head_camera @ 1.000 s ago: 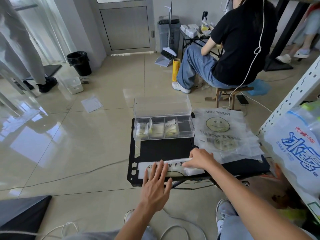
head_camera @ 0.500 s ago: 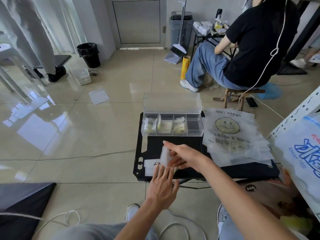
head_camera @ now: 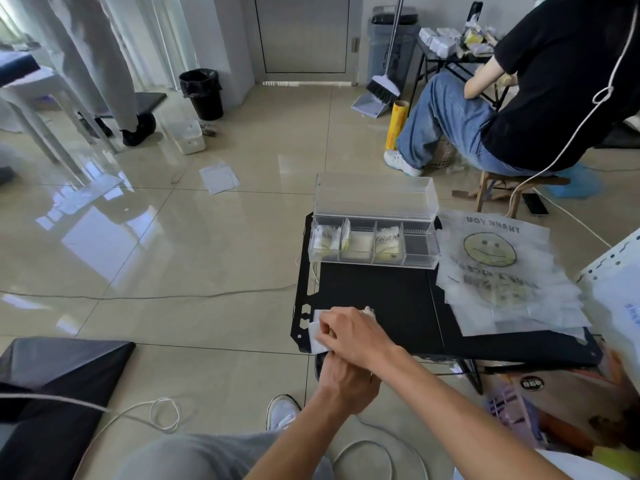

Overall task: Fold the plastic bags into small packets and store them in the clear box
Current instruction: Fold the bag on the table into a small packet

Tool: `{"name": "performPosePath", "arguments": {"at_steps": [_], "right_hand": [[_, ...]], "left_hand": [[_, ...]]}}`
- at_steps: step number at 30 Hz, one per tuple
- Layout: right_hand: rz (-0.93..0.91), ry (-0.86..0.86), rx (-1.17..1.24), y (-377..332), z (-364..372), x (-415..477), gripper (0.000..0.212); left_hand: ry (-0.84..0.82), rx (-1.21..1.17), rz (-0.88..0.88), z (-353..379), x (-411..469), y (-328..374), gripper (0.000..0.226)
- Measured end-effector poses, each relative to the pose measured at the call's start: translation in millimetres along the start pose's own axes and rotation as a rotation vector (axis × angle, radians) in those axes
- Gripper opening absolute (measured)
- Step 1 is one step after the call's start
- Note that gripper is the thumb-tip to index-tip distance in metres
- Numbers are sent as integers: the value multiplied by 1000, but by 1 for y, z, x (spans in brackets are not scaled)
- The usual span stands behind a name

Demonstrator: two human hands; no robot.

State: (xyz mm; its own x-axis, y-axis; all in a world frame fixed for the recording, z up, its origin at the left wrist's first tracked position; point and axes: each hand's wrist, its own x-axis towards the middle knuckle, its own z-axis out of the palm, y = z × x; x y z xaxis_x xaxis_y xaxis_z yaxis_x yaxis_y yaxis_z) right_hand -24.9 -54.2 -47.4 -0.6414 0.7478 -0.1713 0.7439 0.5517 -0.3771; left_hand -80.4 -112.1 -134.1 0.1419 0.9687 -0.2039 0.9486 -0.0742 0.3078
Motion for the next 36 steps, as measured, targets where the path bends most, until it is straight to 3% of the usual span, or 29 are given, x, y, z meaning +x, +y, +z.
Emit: {"name": "performPosePath", "arguments": {"at_steps": [2,4,6,20,26,31,34,36], "right_hand": [[-14,2,-13,0,2,2,20],[-2,35,-45,1,5,7,18],[27,59,-70,1,7,12,17],[172,20,-181,-5,25,35,39],[173,-48,-257,-6,26,40,43],[212,-79,-227,-7,21,47,48],[238,-74,-139,-8,20,43,49],[234,-51,-102,-5,20,37,40]], "left_hand": [[-18,36,10,0,1,0,84],[-39,70,29,-5,0,2,57],[-48,95,52,-6,1,2,44],[-46,251,4,-19,-9,14,49],[-74,250,-23,-11,-16,17,62],[-189,322,-53,-6,-50,35,83],[-24,168,-251,-29,-58,23,82],[56,141,-249,-33,-57,9,91]]}}
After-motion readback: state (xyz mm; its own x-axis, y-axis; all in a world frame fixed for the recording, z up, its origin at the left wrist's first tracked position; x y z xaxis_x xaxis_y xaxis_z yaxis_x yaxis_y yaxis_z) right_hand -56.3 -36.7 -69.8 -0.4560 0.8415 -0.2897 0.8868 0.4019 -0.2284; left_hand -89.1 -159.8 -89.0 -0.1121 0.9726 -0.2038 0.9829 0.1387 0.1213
